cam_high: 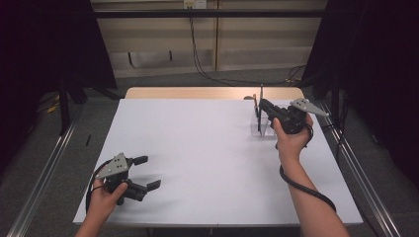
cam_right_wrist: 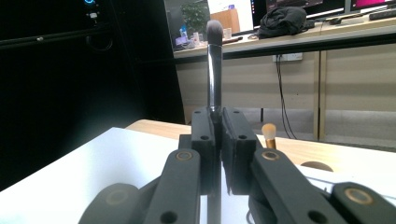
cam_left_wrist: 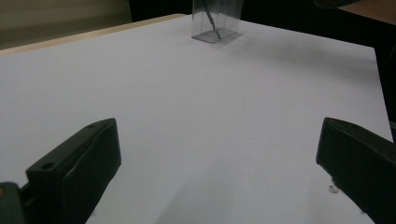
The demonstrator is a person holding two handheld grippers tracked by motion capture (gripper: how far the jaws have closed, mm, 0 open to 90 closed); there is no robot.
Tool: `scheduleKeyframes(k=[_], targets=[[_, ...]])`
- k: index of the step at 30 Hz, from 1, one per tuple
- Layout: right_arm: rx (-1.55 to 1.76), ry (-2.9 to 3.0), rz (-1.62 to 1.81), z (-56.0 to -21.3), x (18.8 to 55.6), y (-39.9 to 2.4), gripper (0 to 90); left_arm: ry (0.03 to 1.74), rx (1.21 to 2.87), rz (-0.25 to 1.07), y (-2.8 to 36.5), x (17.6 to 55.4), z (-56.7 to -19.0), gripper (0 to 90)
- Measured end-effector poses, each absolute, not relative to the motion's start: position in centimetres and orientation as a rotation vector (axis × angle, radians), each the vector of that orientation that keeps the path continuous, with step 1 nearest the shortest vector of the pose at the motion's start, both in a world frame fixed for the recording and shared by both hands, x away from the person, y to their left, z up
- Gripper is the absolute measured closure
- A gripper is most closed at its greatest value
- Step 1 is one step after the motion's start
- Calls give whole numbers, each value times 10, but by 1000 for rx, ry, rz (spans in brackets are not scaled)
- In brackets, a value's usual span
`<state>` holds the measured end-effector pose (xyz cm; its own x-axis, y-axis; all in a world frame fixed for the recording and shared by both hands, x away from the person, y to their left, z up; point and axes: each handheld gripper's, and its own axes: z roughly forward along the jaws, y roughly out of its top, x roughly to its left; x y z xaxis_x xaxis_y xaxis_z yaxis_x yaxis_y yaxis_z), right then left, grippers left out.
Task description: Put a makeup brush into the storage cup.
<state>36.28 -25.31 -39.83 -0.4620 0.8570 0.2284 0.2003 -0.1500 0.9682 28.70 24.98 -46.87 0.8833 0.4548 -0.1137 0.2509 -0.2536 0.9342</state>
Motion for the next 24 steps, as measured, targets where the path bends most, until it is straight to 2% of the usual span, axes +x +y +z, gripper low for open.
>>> scheduleKeyframes(k=[24], targets=[[1193,1552,1673,-383,376,-259,848,525,1853,214,251,287,-469,0]])
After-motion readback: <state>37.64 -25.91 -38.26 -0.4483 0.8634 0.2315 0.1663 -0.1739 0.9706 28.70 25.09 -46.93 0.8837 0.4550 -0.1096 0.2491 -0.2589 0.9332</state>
